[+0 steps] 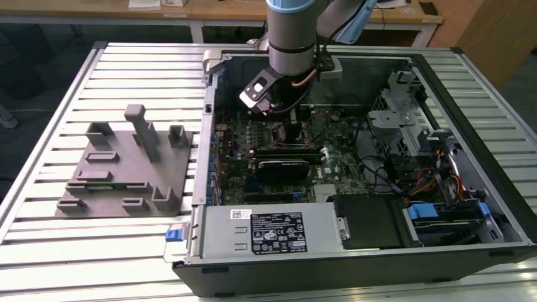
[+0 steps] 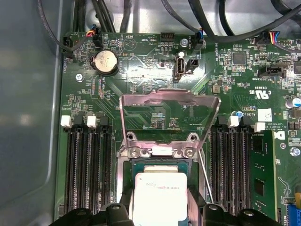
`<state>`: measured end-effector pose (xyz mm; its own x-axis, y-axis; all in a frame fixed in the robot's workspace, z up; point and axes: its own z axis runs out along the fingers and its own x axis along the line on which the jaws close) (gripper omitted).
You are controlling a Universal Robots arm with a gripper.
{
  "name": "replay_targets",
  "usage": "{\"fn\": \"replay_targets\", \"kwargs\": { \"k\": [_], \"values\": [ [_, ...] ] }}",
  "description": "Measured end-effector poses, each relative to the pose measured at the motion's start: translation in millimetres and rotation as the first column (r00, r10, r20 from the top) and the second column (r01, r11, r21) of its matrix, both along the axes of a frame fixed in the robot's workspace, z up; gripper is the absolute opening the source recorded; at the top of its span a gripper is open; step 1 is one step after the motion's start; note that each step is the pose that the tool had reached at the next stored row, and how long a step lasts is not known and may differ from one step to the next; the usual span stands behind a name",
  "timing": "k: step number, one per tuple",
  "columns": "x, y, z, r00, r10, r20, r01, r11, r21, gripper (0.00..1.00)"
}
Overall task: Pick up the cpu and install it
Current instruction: 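Close the cpu cover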
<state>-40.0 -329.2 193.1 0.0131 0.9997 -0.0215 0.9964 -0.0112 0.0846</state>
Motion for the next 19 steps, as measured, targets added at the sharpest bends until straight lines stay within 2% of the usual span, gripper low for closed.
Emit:
{"fn": "replay_targets", "kwargs": {
  "k": [19],
  "values": [
    [0.1,-1.1,-2.1,1.0,0.0,0.0004,0.0,1.0,0.0006,0.55]
  ]
}}
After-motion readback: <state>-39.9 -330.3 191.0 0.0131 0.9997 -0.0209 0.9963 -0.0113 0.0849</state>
